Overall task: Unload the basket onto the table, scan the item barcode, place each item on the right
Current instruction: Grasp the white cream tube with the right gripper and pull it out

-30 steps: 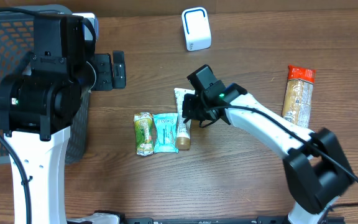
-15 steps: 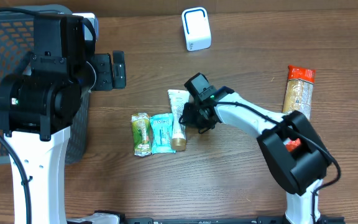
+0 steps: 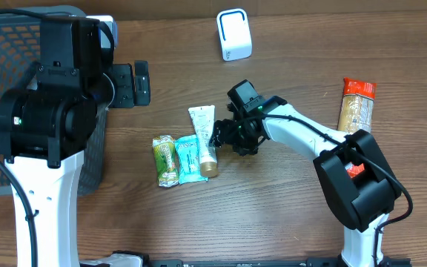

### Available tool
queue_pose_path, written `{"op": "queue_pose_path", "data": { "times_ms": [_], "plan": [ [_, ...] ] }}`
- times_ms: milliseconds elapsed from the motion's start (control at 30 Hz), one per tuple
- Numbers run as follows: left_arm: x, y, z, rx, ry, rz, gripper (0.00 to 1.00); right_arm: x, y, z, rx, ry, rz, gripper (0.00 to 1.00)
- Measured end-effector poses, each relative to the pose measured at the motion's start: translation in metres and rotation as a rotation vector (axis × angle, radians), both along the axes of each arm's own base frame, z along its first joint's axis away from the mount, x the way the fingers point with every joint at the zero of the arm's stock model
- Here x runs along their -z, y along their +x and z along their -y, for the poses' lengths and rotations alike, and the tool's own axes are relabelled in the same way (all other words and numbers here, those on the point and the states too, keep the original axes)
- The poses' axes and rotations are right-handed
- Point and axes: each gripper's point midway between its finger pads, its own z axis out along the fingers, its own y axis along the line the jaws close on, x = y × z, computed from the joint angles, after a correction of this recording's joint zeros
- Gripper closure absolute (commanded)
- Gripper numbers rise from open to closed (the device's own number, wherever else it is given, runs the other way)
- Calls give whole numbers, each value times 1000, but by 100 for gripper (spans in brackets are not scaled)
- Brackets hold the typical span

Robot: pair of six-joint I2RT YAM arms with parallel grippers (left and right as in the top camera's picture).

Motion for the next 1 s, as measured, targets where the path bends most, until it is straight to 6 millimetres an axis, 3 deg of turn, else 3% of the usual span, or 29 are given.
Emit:
{"op": "queue_pose_path", "data": {
  "times_ms": [133, 233, 300, 467, 500, 600, 633, 767, 1000],
  "plan": [
    [0, 0, 0, 0, 0, 0, 0, -4, 0, -9, -46, 39, 28, 20],
    [0, 0, 0, 0, 0, 0, 0, -8, 1, -18, -87, 80, 58, 30],
    [0, 0, 0, 0, 0, 0, 0, -10, -1, -22, -114, 96, 70, 23],
    [0, 0, 0, 0, 0, 0, 0, -13, -4, -14, -161, 35, 79, 23],
    [0, 0, 0, 0, 0, 0, 0, -16, -2, -13, -168, 25, 87, 25],
    [0, 0, 0, 0, 0, 0, 0, -33, 4, -18, -198, 20, 143, 49],
    [0, 0, 0, 0, 0, 0, 0, -40, 5, -22, -210, 25, 164, 52],
    [0, 0, 0, 0, 0, 0, 0, -54, -8, -38, -269, 31, 205, 62],
    [0, 0, 0, 0, 0, 0, 0, -47, -50, -68, -395, -19, 226, 71]
  ]
}}
